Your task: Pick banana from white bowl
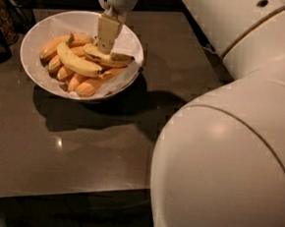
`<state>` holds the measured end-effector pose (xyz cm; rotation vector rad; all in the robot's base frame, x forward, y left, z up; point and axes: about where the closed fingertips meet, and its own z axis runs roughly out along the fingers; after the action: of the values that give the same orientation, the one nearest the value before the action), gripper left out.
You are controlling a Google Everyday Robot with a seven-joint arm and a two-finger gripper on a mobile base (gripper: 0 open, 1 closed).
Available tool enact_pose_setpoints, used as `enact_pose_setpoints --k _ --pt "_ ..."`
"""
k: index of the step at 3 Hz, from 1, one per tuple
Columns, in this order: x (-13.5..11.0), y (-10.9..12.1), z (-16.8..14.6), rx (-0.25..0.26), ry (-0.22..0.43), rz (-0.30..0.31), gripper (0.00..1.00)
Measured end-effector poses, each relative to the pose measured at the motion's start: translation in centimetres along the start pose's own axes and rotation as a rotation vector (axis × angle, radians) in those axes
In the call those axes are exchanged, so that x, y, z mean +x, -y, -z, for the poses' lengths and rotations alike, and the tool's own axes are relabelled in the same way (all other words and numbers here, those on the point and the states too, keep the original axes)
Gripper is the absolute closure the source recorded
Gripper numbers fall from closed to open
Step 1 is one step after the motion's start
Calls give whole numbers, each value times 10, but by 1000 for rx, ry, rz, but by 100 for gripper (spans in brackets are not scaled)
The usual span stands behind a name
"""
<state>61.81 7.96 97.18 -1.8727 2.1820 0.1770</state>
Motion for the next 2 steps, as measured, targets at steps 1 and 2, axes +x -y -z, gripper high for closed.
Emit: enact_pose_setpoints --k 1,2 --pt "29 -3 16 82 2 76 45" --pt "68 -24 -1 89 -61 144 45"
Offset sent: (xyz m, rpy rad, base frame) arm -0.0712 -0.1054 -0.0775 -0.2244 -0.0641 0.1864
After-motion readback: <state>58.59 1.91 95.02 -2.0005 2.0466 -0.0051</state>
